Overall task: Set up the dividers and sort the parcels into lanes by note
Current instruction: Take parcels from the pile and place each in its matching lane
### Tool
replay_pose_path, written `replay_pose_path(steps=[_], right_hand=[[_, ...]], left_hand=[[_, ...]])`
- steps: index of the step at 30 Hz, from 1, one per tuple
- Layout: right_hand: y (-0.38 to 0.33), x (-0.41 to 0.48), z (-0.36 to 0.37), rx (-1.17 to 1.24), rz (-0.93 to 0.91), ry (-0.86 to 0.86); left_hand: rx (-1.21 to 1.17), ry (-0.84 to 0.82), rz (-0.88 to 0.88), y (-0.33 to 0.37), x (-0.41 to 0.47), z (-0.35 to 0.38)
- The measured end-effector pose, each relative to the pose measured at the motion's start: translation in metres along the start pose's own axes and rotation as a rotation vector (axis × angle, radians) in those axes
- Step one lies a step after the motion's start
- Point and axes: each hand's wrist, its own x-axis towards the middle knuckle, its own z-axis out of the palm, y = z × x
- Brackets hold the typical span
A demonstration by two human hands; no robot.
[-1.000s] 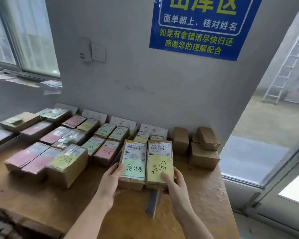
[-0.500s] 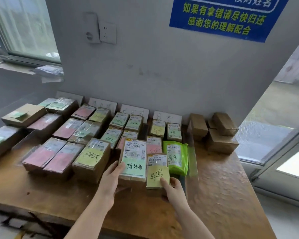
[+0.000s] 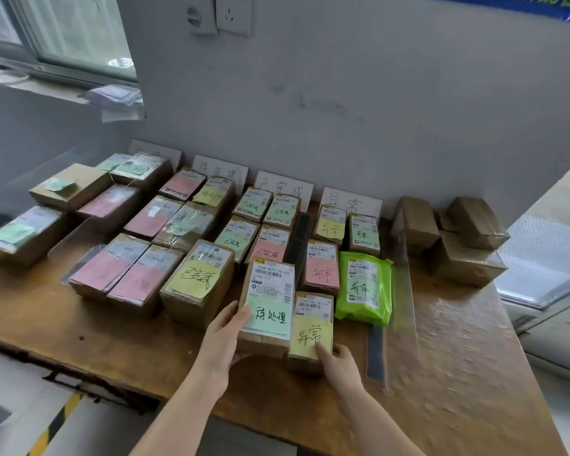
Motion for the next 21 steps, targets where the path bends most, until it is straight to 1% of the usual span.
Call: replay_pose_path(steps=[7,9,11,12,14,16,17,19,21], right_hand=[[-0.003,0.01,0.003,-0.277,-0.058,0.049],[-0.005,0.008,0.002,-0.343,-0.079,0.086],[-0.013,0.001,0.001,-0.36,-0.161,0.194],[-0.021,-0.004,0.001,-0.327,-0.236,0.246],[-0.041,-0.019,0.003,-0.214,-0.407,0.261],[-0.063,-0.036,0.007,-0.068,-0.527,0.168],[-0.073,-0.046,0.009,0.001,-0.55,0.09],[-0.088,-0.063,0.013,0.084,-0.559,-0.08],[-0.097,-0.073,0.018,0.091,-0.555,-0.22]], left_hand=[[-0.028,0.002,0.0,0.003,-0.002,0.002],[-0.034,-0.003,0.004,0.003,-0.004,0.002],[-0.039,-0.003,0.013,0.004,-0.007,0.003],[-0.045,-0.002,0.019,0.005,-0.008,0.003],[-0.066,0.001,0.036,0.008,-0.011,0.005],[-0.1,0.009,0.058,0.012,-0.014,0.007],[-0.117,0.011,0.07,0.015,-0.016,0.008],[-0.138,0.012,0.101,0.022,-0.02,0.009],[-0.16,0.023,0.134,0.03,-0.024,0.008]])
